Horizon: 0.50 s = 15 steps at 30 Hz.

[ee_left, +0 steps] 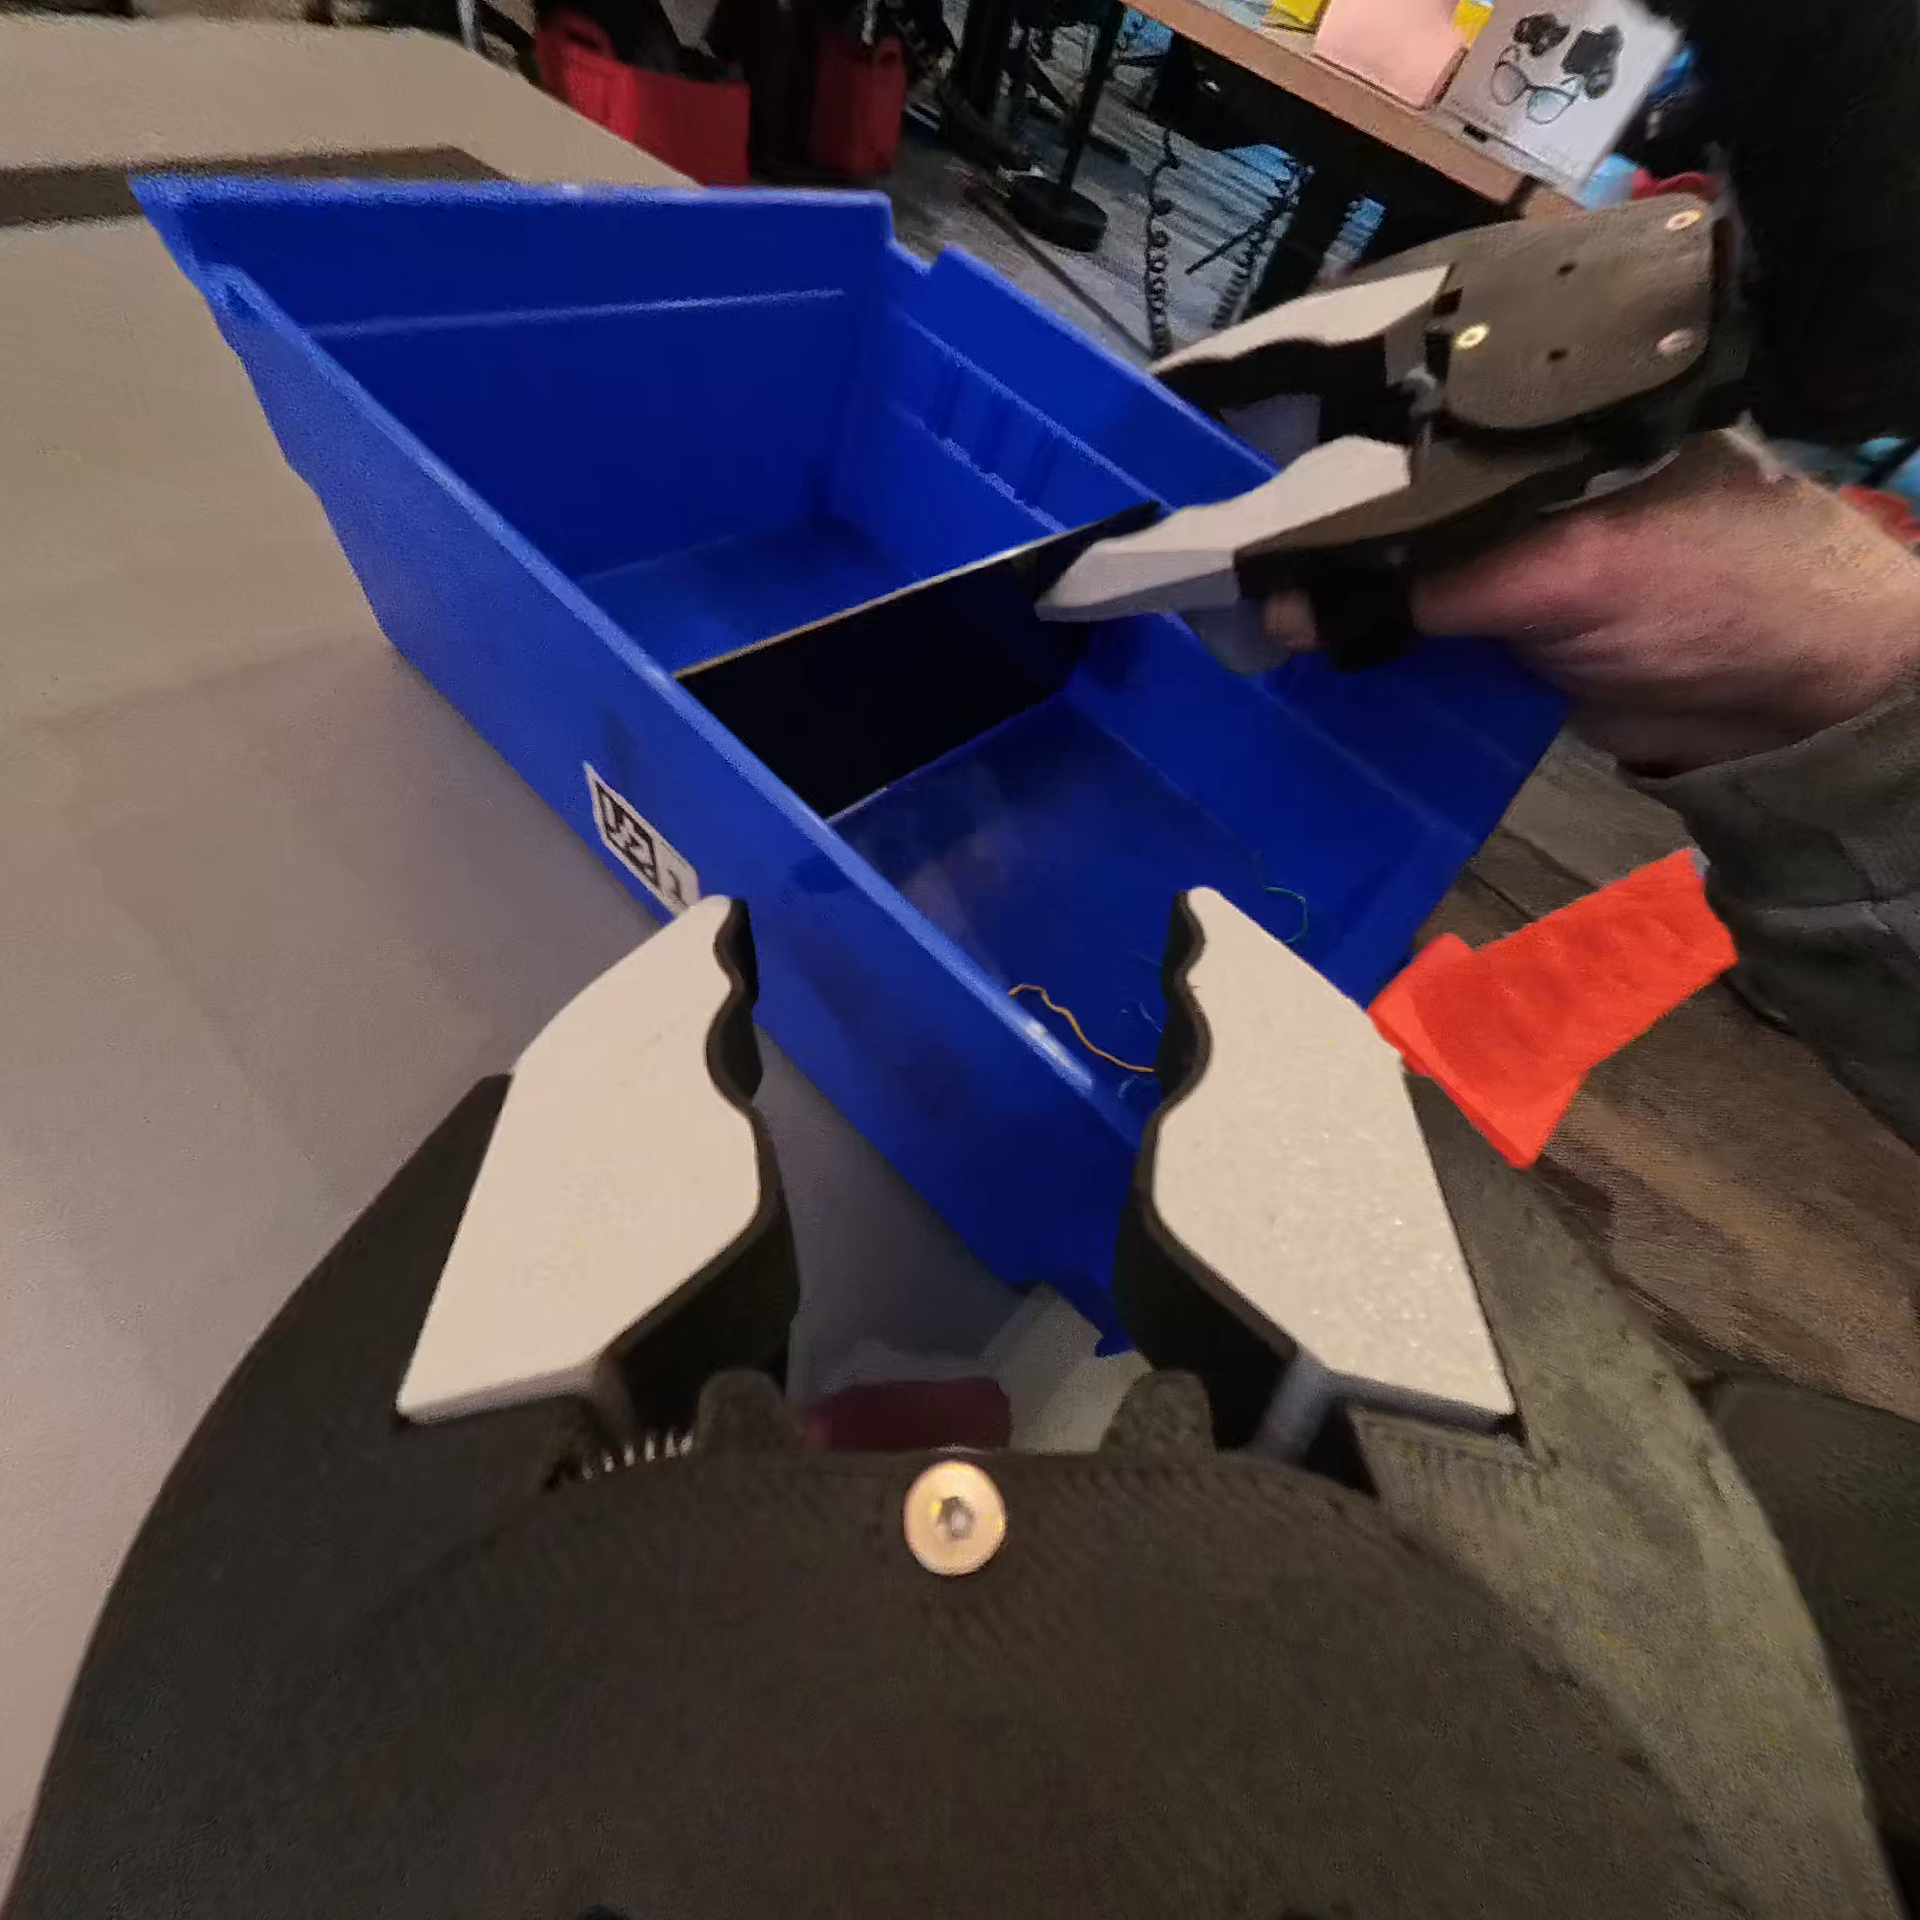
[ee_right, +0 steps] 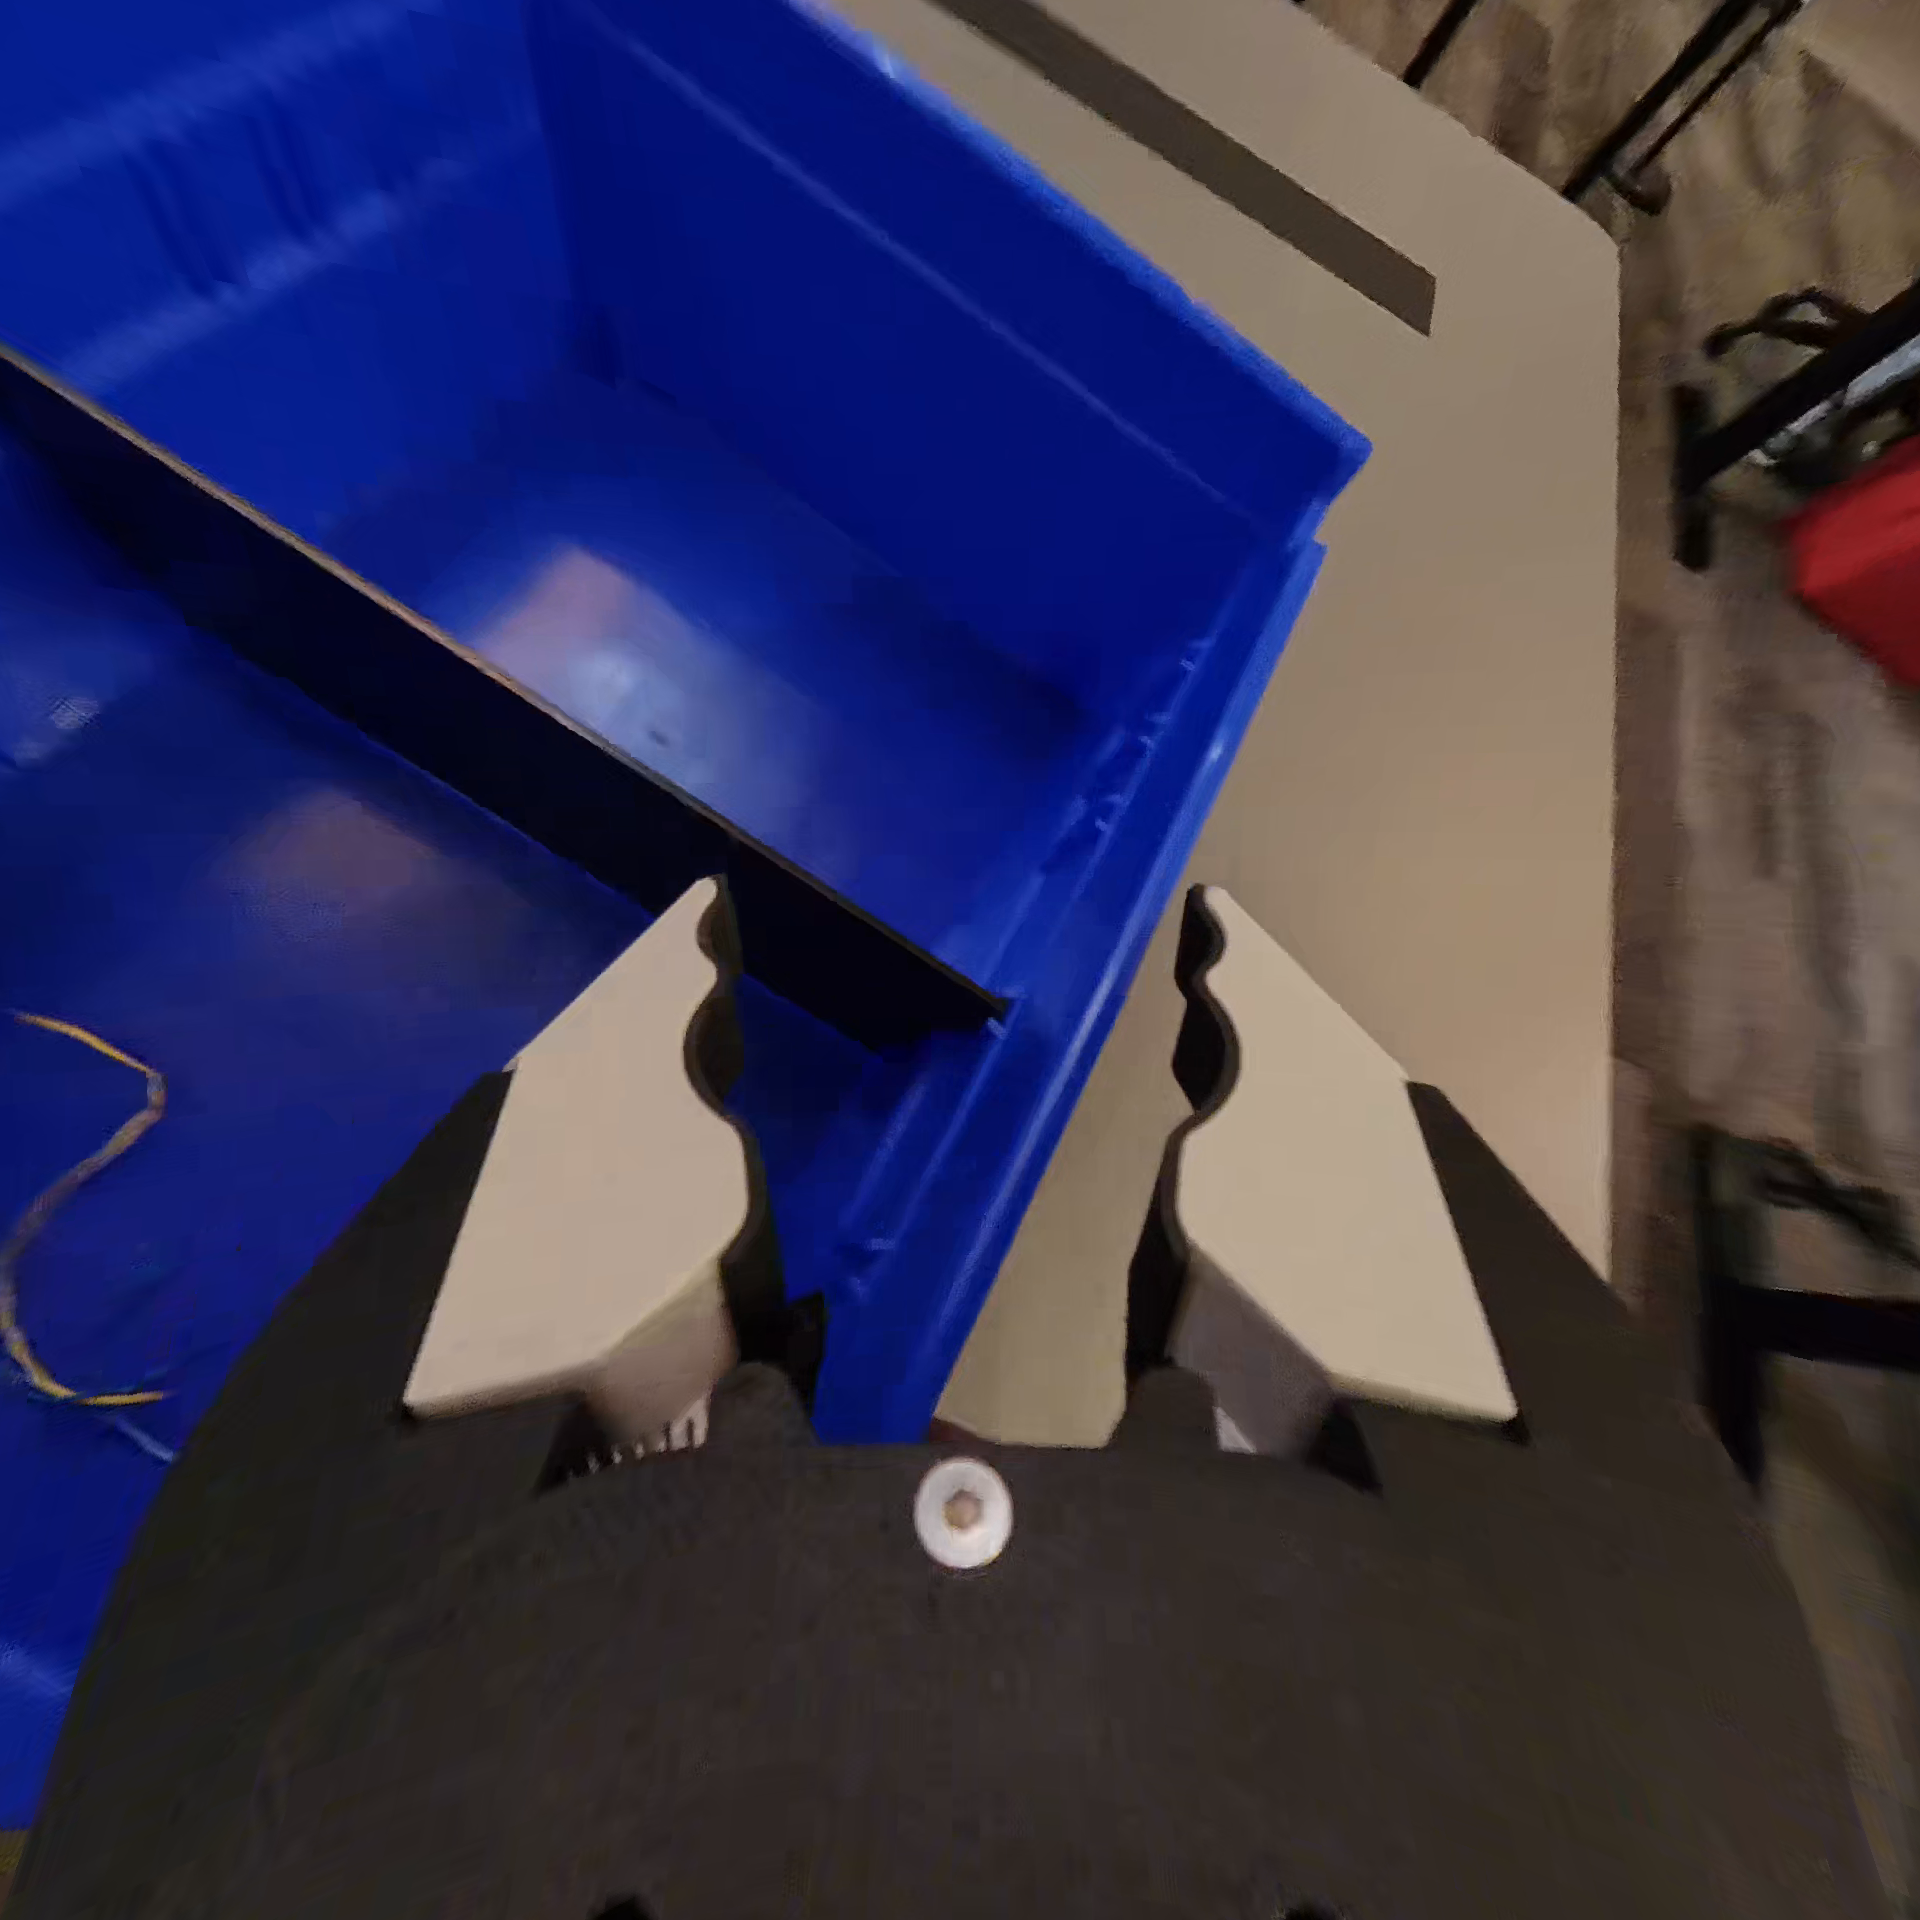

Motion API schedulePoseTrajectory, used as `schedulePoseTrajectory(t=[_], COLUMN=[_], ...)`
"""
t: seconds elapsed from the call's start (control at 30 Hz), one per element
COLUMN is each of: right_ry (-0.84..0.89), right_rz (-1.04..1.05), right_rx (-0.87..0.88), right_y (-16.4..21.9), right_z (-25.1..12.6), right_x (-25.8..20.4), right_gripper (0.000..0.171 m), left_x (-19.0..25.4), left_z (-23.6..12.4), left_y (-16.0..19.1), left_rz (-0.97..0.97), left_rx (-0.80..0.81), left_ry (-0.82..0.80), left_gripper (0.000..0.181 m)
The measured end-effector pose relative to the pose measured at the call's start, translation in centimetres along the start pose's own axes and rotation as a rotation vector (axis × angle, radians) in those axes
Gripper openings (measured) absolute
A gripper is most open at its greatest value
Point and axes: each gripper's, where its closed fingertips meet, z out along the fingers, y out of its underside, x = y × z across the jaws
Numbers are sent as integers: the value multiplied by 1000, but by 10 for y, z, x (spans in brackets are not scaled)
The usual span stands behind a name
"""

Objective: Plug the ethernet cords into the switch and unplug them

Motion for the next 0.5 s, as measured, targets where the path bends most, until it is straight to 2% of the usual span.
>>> schedulePoseTrajectory(t=[0.13,0.5], right_ry=[5,-3], right_rz=[-60,-198], right_rx=[-66,-146], right_y=[8,27], right_z=[7,17], right_x=[12,63], right_gripper=[65,59], left_x=[-13,-81], left_z=[-9,-48], left_y=[-12,-26], left_rz=[42,108], left_rx=[31,7], left_ry=[-75,-310], left_gripper=[83,77])
